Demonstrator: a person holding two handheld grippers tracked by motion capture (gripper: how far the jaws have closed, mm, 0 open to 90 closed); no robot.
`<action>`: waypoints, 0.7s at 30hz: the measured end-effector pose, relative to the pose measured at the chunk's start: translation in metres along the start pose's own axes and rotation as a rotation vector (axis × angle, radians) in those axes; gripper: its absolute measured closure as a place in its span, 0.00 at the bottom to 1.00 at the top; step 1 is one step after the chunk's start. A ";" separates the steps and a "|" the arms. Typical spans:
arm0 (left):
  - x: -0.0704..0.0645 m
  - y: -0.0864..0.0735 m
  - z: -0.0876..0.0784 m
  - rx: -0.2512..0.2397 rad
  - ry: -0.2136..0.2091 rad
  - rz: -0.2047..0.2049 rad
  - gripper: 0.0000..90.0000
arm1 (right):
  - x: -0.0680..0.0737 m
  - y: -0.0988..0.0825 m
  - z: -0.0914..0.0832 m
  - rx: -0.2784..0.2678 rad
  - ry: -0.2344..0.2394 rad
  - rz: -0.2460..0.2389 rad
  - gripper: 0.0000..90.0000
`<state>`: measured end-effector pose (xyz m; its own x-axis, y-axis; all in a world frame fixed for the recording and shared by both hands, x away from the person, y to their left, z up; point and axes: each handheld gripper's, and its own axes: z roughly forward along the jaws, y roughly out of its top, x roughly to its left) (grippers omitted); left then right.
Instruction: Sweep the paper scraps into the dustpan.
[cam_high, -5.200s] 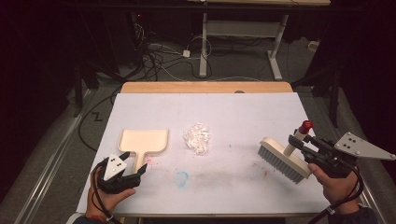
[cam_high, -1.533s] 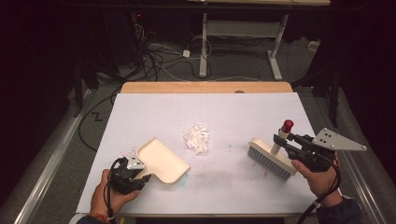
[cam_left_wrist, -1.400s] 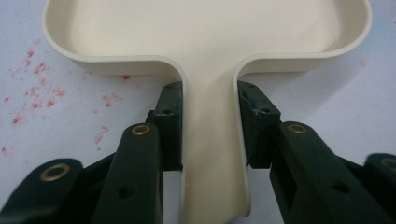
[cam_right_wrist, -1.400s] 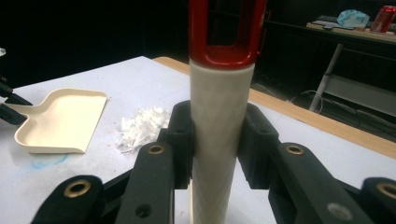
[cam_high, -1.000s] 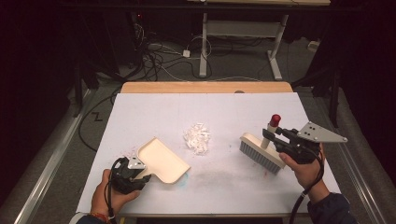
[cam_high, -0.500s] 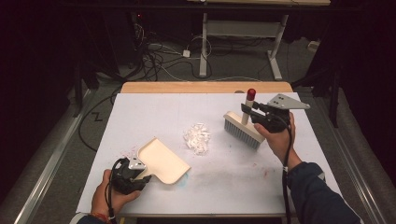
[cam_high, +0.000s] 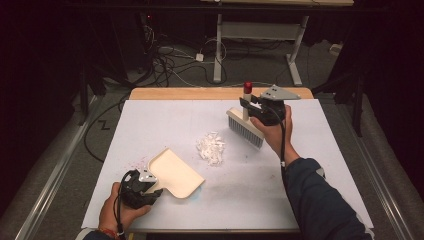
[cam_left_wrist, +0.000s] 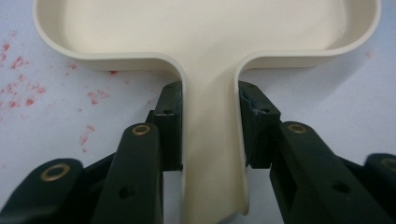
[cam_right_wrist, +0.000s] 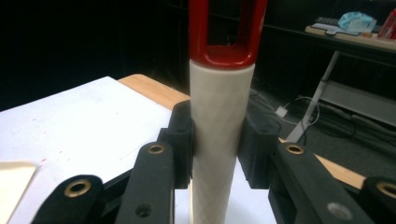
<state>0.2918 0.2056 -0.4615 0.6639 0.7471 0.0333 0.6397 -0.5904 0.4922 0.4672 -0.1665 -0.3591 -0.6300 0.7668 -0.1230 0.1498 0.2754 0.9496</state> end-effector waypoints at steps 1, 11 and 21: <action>0.000 0.000 0.000 0.001 0.000 0.001 0.71 | 0.002 0.001 0.005 -0.002 -0.007 -0.013 0.78; 0.001 0.007 0.002 0.011 -0.021 0.009 0.71 | 0.019 -0.001 0.039 -0.033 0.004 -0.034 0.78; 0.003 0.017 0.006 0.018 -0.036 0.020 0.71 | 0.038 -0.003 0.045 -0.022 0.116 -0.037 0.77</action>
<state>0.3065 0.1960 -0.4586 0.6898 0.7239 0.0114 0.6329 -0.6106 0.4759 0.4770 -0.1125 -0.3799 -0.7191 0.6836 -0.1246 0.1088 0.2879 0.9515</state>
